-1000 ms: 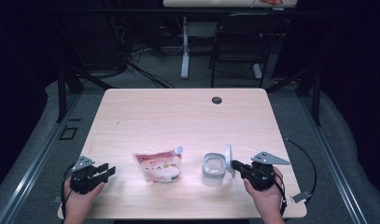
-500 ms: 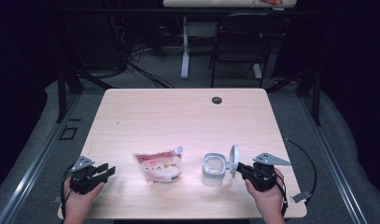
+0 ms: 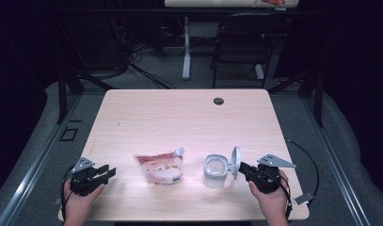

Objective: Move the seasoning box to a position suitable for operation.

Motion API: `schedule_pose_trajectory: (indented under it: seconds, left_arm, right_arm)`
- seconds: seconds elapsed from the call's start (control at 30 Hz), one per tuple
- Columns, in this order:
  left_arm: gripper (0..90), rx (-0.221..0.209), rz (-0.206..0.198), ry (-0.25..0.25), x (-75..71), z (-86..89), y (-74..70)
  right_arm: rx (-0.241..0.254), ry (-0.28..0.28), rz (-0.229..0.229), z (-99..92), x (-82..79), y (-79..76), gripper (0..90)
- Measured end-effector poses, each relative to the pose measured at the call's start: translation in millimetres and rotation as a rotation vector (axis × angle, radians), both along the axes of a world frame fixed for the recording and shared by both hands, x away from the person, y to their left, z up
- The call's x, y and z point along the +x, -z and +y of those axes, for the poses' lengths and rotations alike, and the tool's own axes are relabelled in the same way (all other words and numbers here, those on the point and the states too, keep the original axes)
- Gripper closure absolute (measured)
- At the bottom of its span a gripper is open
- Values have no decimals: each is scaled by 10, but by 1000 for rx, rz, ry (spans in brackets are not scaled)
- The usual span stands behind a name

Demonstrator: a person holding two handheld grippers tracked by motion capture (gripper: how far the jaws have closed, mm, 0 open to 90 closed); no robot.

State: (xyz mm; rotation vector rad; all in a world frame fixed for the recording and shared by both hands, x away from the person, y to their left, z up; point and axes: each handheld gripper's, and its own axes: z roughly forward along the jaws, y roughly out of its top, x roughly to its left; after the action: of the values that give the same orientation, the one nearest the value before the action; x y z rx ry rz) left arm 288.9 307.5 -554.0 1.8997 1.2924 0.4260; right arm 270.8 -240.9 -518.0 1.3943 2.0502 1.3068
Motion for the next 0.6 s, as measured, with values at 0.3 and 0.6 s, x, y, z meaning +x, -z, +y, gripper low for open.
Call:
schedule_pose_trajectory:
  seconds: [0.3,0.6]
  left_arm:
    - [633,-14,-8,16,-30,-21,-63]
    - [648,-36,-26,34,-97,-56,-266]
  right_arm:
    - [-34,10,-21,-48,-38,-59,745]
    - [-15,16,-55,-142,-52,-163,681]
